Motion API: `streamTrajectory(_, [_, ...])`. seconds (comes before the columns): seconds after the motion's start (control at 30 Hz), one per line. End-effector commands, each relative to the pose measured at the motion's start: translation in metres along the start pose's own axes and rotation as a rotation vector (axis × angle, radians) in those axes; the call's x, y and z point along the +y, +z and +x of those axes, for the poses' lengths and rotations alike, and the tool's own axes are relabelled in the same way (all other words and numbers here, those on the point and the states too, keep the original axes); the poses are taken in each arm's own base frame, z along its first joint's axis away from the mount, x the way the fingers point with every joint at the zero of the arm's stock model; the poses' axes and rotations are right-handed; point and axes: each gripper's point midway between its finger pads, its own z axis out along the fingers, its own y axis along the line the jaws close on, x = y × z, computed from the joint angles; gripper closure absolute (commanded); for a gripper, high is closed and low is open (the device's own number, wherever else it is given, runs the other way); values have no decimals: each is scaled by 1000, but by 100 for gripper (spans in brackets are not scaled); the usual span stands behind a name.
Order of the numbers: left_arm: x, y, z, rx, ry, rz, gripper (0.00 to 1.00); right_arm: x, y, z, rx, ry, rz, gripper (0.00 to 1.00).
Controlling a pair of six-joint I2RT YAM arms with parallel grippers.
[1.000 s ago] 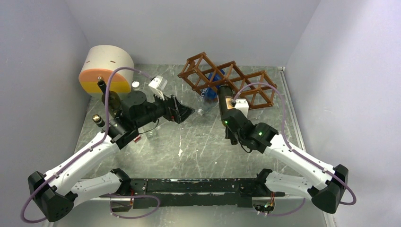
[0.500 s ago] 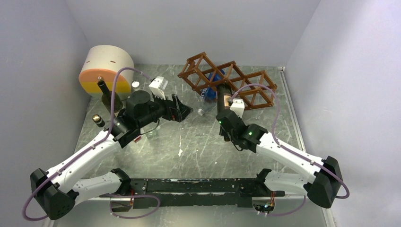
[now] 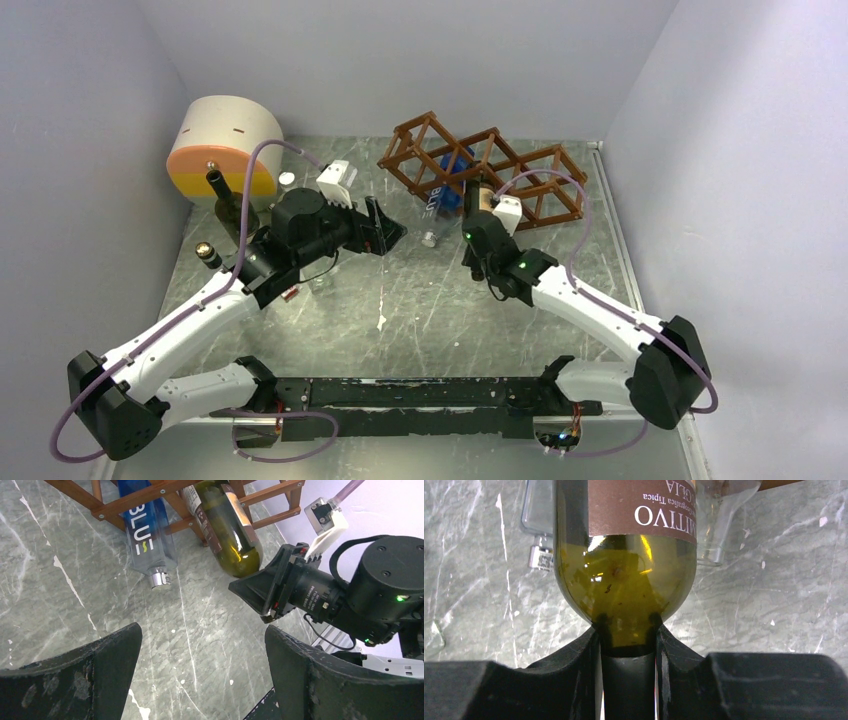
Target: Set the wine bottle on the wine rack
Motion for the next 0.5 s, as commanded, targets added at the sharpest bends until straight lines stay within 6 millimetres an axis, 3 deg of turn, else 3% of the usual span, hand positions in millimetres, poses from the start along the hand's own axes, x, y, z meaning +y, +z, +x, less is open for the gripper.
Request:
streamTrajectory(0.0, [-7, -7, -20, -45, -6, -2, 4, 13, 6, -69, -230, 133, -8, 100])
streamTrajectory(0.47, [-11, -12, -25, -52, 7, 13, 4, 29, 31, -88, -243, 182, -5, 100])
